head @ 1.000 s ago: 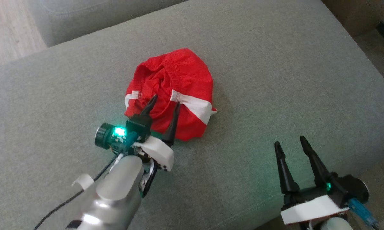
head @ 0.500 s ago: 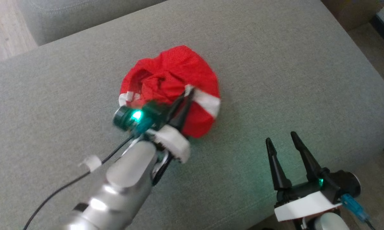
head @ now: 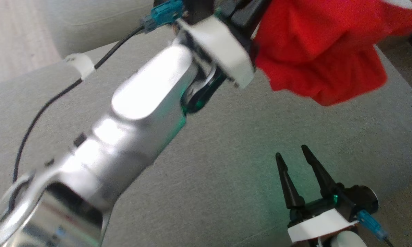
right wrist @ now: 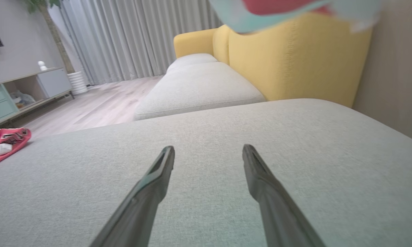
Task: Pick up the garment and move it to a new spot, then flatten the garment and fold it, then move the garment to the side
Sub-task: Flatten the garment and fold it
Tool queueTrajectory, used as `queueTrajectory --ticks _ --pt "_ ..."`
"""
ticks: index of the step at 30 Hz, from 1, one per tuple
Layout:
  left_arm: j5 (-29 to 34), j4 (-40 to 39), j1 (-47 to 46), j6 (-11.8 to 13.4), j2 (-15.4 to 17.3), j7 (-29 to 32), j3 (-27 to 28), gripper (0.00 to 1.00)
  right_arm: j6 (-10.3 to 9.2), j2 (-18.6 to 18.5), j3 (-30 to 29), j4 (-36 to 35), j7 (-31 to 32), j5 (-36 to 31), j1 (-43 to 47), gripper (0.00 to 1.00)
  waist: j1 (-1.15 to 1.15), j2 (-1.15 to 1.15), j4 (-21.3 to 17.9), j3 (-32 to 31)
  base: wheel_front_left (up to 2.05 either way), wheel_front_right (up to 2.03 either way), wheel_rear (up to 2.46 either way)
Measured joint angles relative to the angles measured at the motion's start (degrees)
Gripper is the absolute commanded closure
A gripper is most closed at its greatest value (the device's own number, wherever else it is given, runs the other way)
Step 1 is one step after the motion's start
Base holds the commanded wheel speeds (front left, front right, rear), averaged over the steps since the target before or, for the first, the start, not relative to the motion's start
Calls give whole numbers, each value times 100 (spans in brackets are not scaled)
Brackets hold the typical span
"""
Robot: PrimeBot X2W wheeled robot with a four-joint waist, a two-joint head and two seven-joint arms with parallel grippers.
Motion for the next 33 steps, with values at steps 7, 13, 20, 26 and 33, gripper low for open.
queueTrajectory --ticks 7,13,20,26,33 --pt "-1161 -108 1908 -47 784 542 -240 100 0 -1 -122 -15 0 -1 40 0 1 0 655 -77 0 0 0" --pt "-1302 1 3020 -47 1138 -40 -445 100 0 0 -51 10 0 -42 10 0 0 0 1329 71 0 0 0" --pt "-1436 -347 3403 -48 1135 -813 -439 100 0 -238 151 486 1 44 -487 0 2 0 1894 461 0 0 0" --pt "-1367 -541 3724 -48 1133 -878 -421 100 0 -720 521 877 1 265 -1134 0 1 0 2118 578 0 0 0" --pt "-1211 -631 3735 -48 1020 -879 -289 100 0 -1323 1338 1556 2 641 -1553 0 1 0 2304 585 0 0 0"
